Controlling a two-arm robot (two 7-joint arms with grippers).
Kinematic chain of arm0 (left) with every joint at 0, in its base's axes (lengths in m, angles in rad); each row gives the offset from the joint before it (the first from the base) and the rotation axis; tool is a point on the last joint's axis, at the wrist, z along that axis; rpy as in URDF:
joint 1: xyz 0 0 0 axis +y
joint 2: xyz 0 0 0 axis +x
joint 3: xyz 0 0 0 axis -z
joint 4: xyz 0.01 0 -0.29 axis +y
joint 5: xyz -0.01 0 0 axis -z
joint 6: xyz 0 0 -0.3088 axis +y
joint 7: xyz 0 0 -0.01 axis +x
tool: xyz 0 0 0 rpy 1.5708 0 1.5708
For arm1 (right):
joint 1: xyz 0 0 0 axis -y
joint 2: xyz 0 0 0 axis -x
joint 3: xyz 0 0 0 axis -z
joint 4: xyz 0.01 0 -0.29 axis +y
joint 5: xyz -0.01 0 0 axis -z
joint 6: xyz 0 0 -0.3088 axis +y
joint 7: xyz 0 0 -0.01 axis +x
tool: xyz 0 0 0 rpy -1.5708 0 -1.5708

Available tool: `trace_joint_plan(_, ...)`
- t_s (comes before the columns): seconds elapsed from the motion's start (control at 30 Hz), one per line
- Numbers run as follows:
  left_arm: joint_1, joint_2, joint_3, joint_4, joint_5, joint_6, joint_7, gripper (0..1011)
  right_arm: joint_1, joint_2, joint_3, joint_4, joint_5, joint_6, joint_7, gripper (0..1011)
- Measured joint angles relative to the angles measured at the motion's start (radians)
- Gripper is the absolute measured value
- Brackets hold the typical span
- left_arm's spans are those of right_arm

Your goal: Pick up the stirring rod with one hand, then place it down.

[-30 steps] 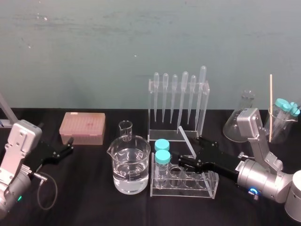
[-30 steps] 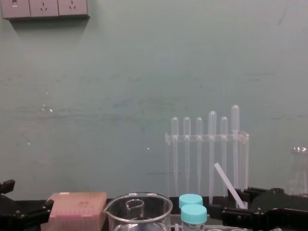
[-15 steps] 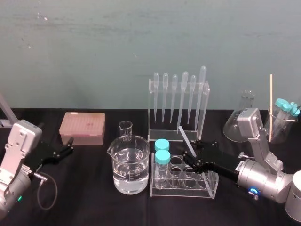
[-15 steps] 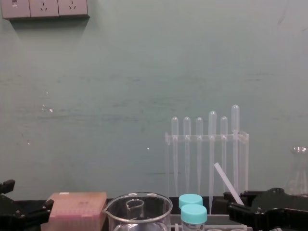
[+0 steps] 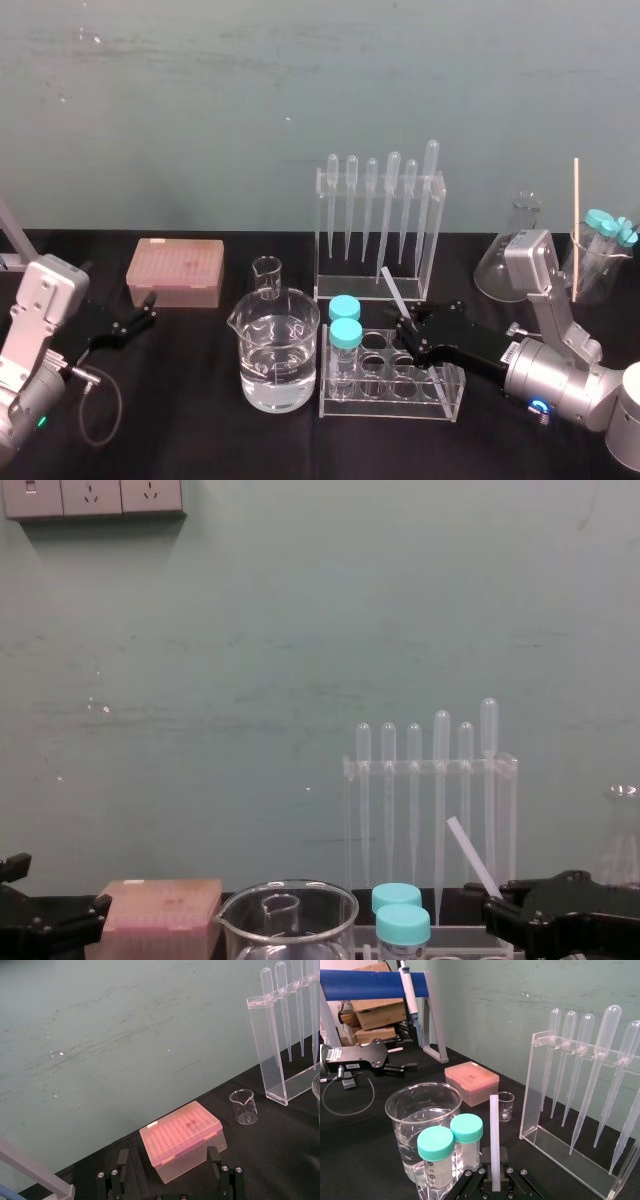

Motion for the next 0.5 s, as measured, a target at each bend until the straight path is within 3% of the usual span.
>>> trace_joint_plan(0.23, 0.0, 0.0, 0.0, 0.0, 0.0, 0.0, 0.0, 1000, -0.014, -0.006, 0.026, -0.007, -0.003, -0.027, -0.007, 68)
trace_joint_plan(0.37, 0.0, 0.0, 0.0, 0.0, 0.0, 0.0, 0.0, 1000, -0.03, -0.012, 0.059, -0.024, -0.004, -0.081, -0.021, 68)
trace_joint_plan(0.5, 0.0, 0.0, 0.0, 0.0, 0.0, 0.0, 0.0, 1000, -0.049, -0.018, 0.092, -0.053, -0.026, -0.174, -0.034, 68)
